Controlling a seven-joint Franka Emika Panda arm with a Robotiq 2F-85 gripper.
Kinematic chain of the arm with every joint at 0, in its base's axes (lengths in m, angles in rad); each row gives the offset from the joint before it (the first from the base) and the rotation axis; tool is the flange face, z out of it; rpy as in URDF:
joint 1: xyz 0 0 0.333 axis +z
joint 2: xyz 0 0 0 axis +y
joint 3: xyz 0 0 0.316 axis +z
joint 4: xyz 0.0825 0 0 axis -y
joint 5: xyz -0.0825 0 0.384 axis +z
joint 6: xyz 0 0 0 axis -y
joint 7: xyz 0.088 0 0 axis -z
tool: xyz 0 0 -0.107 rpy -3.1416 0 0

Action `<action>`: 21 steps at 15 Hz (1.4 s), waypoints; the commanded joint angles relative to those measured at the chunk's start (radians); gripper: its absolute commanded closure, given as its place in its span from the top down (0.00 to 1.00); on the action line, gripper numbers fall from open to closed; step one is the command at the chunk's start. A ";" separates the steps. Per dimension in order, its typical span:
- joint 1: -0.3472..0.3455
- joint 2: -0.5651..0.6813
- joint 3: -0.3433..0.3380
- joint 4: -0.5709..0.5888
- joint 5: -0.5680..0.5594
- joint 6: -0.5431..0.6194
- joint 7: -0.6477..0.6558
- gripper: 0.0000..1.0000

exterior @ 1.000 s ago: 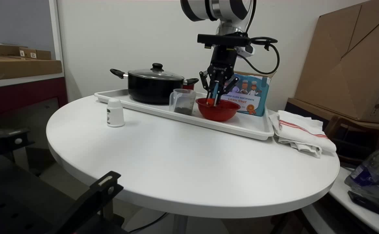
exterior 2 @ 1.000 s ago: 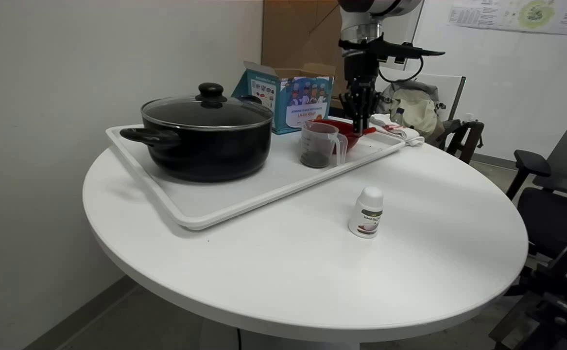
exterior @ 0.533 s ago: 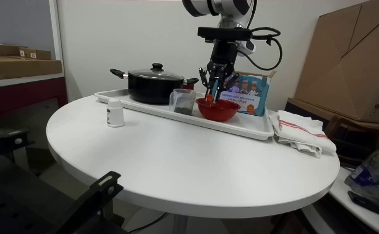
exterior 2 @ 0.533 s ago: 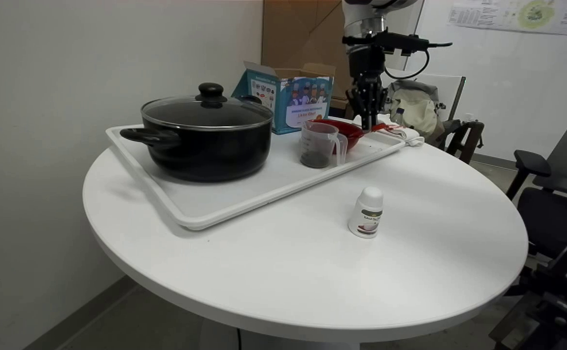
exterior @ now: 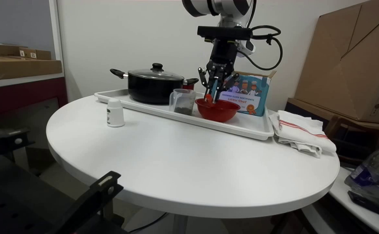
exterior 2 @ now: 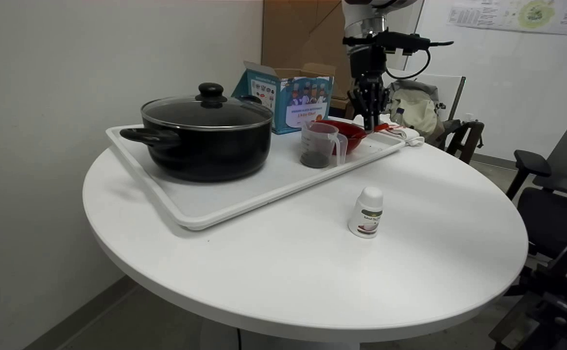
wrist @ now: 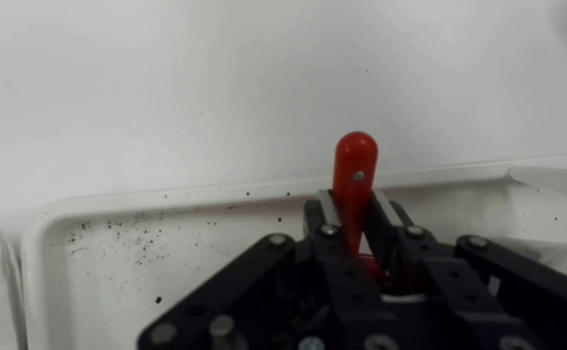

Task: Use the spoon to scoop some beans from the red bowl into the jar

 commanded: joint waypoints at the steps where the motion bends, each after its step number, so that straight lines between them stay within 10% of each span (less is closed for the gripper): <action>1: 0.017 -0.033 -0.006 -0.019 -0.030 -0.013 -0.006 0.10; 21: 0.101 -0.320 0.026 -0.291 -0.130 0.036 -0.017 0.10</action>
